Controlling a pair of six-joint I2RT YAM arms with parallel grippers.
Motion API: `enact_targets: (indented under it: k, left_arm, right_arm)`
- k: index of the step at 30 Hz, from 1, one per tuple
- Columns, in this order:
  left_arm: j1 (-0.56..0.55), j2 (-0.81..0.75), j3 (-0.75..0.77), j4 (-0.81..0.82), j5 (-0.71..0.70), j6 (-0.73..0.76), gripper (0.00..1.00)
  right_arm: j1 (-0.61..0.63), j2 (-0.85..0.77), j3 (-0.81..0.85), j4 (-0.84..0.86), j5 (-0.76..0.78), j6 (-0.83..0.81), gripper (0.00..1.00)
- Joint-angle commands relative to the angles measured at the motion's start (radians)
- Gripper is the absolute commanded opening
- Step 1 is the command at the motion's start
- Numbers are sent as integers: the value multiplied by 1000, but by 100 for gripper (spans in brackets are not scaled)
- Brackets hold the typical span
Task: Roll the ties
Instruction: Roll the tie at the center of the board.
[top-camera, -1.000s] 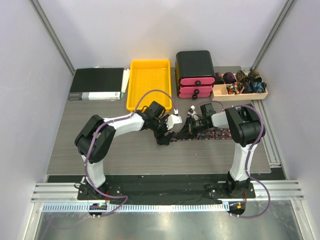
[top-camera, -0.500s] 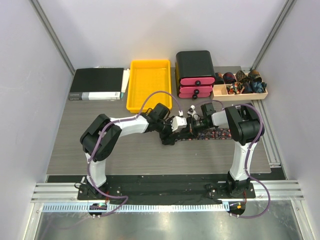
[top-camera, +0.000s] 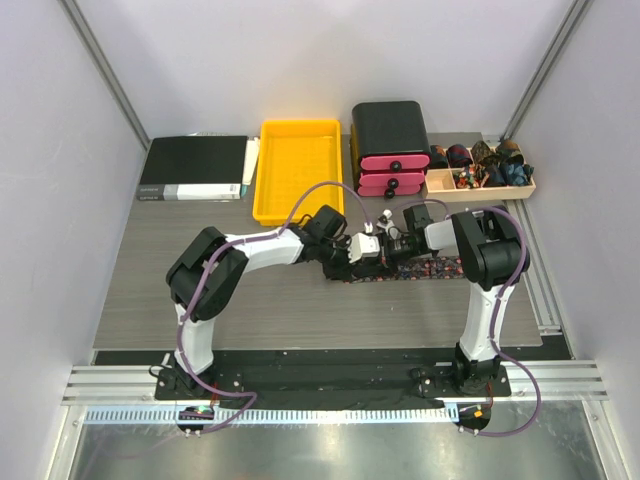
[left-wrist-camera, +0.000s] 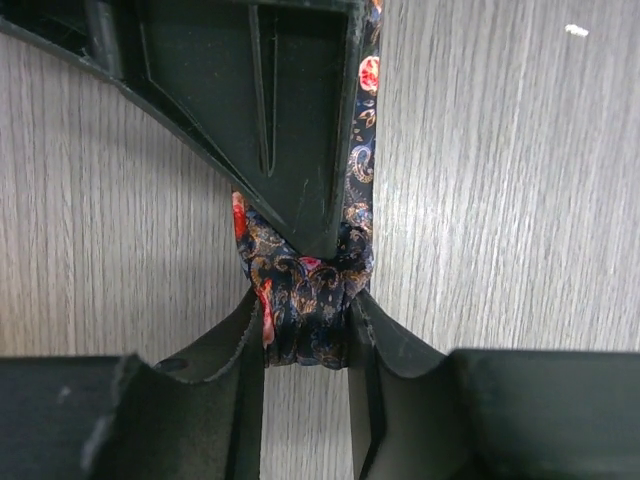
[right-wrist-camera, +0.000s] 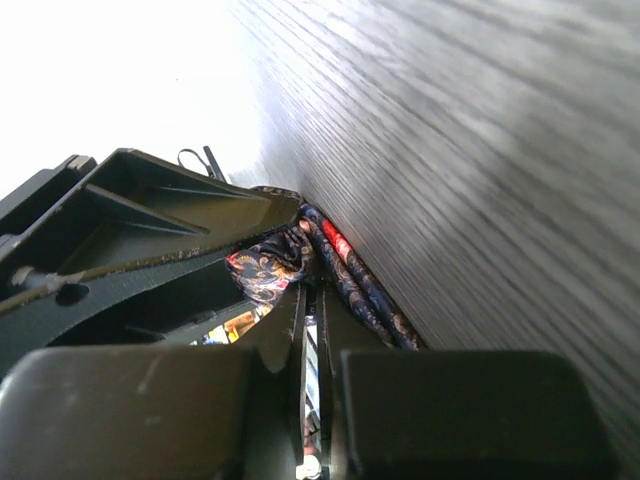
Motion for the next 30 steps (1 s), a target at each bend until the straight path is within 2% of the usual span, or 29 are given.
enact_targets:
  k: [1, 5, 6, 10, 13, 17, 24, 30]
  left_arm:
    - [-15, 22, 59, -226, -109, 63, 13]
    - [-17, 53, 108, -349, -167, 81, 8]
    - [-17, 61, 131, -395, -177, 87, 8]
    - [-23, 105, 180, -466, -219, 84, 8]
    - [-29, 133, 217, -493, -243, 64, 9]
    - [-34, 154, 246, -513, -244, 47, 11]
    - [-34, 157, 241, -516, -230, 50, 12]
    - [-32, 156, 231, -513, -227, 49, 12]
  right_arm:
    - [-14, -27, -4, -118, 193, -23, 14]
    - [-34, -105, 12, -157, 159, -45, 26]
    - [-40, -113, 13, -161, 145, -48, 34]
    - [-58, -131, 18, -194, 107, -60, 49]
    - [-58, -136, 10, -163, 90, -25, 50]
    - [-35, -146, -22, -51, 82, 76, 44]
    - [11, -140, -77, 239, 98, 248, 40]
    - [52, -116, -77, 288, 105, 282, 40]
